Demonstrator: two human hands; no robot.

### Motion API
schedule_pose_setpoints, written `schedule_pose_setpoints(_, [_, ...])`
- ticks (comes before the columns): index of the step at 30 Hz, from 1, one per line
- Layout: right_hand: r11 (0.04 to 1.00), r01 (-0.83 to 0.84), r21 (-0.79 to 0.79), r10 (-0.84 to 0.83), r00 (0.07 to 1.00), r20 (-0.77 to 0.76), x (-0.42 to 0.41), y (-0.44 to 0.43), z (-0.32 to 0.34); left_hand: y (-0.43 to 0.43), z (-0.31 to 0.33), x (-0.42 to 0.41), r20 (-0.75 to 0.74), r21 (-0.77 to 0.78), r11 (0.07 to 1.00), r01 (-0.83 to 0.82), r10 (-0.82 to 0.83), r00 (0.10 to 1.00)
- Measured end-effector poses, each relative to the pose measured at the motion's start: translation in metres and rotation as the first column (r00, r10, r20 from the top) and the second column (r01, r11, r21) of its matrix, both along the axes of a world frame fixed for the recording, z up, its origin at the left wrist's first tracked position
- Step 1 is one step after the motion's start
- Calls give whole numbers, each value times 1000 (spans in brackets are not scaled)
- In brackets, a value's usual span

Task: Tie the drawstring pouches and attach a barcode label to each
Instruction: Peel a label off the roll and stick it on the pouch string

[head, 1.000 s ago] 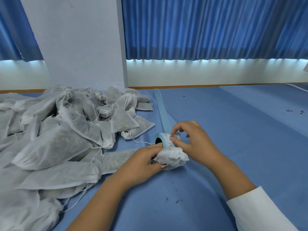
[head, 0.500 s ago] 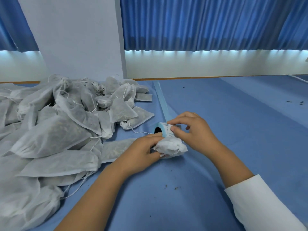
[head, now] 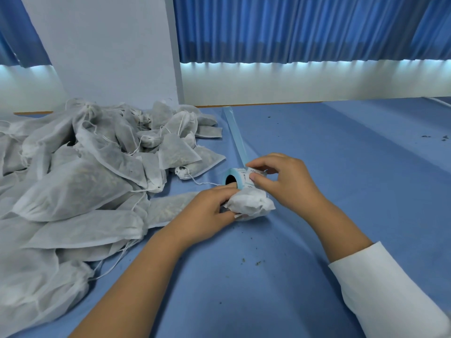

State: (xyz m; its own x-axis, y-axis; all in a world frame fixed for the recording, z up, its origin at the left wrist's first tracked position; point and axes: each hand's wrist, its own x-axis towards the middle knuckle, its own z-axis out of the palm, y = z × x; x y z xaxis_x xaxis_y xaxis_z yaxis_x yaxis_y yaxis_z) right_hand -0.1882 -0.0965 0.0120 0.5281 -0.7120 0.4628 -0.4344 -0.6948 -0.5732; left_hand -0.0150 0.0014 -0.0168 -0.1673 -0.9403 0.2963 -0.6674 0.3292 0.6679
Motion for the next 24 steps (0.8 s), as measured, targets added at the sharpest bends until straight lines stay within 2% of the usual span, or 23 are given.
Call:
schedule_pose_setpoints(16, [998, 40, 53, -41, 999, 19, -3, -2, -1, 2, 2, -1, -6, 15, 1000, -2, 2, 1000])
schedule_pose_setpoints(22, [1000, -21, 10, 21, 1000, 4, -2, -1, -1, 1, 0, -4, -51, -1, 1000, -16, 16, 999])
schedule_pose_setpoints(24, [997, -73, -1, 73, 997, 10, 0, 1, -2, 1, -2, -4, -19, -24, 998, -51, 51, 999])
